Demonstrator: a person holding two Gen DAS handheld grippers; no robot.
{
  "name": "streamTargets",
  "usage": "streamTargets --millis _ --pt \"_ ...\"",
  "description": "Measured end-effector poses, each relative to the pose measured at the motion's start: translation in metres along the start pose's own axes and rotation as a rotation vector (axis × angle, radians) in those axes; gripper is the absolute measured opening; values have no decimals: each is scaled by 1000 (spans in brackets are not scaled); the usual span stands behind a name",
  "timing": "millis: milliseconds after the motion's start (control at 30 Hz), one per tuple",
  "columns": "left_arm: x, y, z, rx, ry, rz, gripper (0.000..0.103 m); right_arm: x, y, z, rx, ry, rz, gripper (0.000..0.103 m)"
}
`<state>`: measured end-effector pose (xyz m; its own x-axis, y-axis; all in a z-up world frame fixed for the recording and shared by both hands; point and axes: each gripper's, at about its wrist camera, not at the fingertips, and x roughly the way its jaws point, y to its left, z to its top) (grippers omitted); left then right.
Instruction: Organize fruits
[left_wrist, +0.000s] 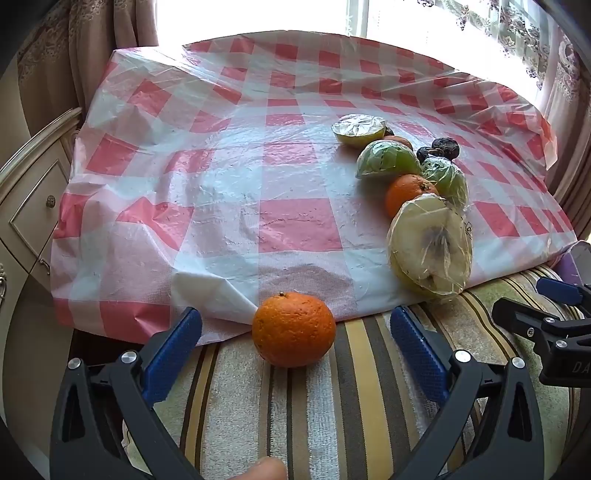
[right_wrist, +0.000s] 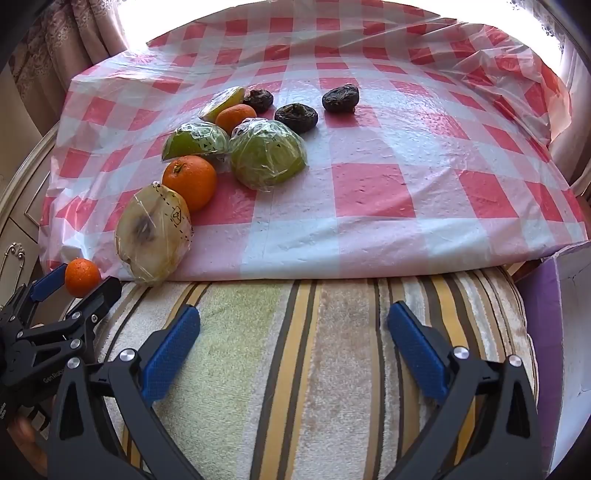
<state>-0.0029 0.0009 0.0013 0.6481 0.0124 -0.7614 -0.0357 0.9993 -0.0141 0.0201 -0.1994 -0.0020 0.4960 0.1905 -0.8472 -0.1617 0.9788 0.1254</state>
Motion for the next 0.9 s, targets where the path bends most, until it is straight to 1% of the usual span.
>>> streamTargets --millis 900 --pt "1 -1 0 0 2 1 99 -1 0 -1 2 -11 3 102"
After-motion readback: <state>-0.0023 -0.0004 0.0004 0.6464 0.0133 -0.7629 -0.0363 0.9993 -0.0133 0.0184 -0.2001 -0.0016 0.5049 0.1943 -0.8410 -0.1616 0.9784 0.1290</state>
